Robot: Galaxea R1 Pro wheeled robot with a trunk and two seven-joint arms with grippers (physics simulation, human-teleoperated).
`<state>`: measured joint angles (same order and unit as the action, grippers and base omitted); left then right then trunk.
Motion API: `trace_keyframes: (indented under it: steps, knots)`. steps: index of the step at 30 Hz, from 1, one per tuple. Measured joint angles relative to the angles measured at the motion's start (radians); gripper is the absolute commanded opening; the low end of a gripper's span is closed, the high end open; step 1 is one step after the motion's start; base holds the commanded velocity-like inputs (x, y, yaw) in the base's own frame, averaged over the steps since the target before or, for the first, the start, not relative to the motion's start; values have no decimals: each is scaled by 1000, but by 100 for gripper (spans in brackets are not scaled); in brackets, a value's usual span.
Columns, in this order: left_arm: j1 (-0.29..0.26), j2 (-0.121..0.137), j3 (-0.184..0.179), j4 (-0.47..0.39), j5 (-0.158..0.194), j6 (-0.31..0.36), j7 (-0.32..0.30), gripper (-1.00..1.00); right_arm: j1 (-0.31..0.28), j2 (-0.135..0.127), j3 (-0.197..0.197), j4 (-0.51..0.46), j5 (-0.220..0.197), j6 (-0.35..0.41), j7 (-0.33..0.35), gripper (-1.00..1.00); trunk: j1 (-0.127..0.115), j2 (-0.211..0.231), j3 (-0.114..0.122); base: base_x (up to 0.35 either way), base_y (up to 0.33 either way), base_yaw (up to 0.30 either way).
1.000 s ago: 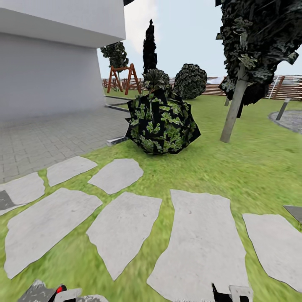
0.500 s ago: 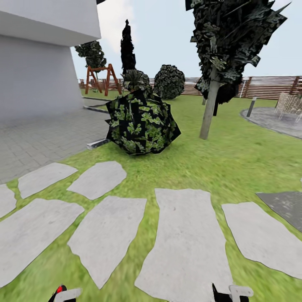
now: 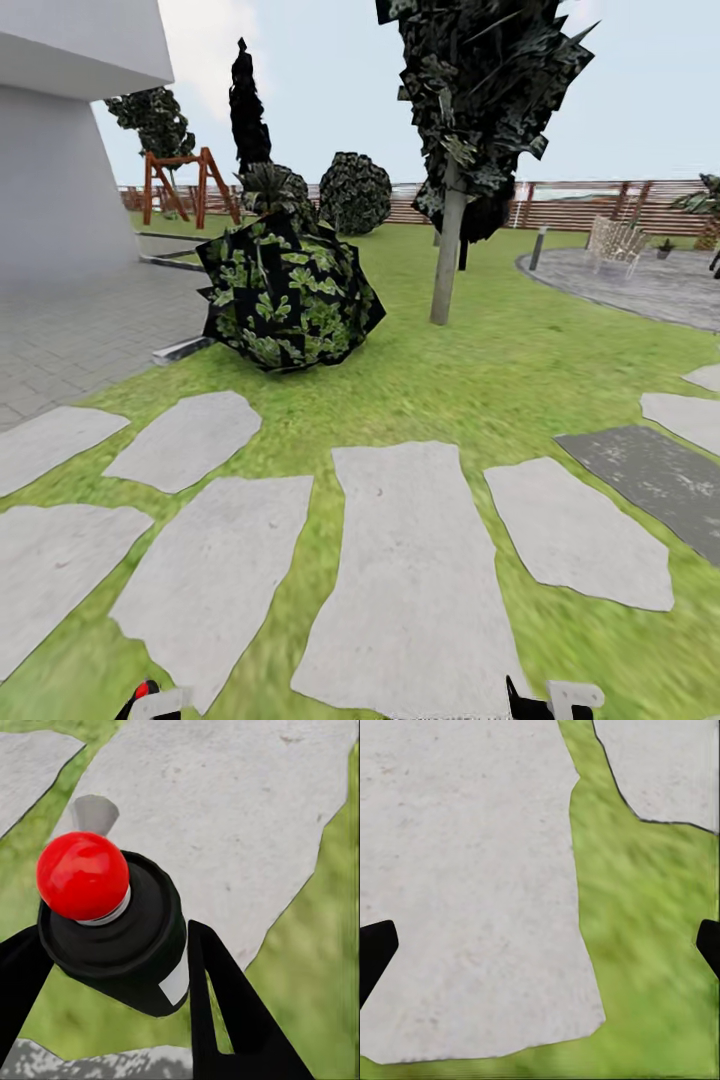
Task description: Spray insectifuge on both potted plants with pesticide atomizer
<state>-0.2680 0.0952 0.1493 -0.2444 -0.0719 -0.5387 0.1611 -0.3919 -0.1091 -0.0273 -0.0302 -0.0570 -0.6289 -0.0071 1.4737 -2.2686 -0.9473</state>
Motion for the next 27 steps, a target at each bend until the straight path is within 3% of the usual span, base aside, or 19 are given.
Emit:
trace_keyframes:
  steps: [27]
  knots:
    - [0, 0, 0, 0, -1, 0, 0, -100, 0, 0, 0, 0, 0, 0, 0, 100, 0, 0, -23, 0, 0, -274]
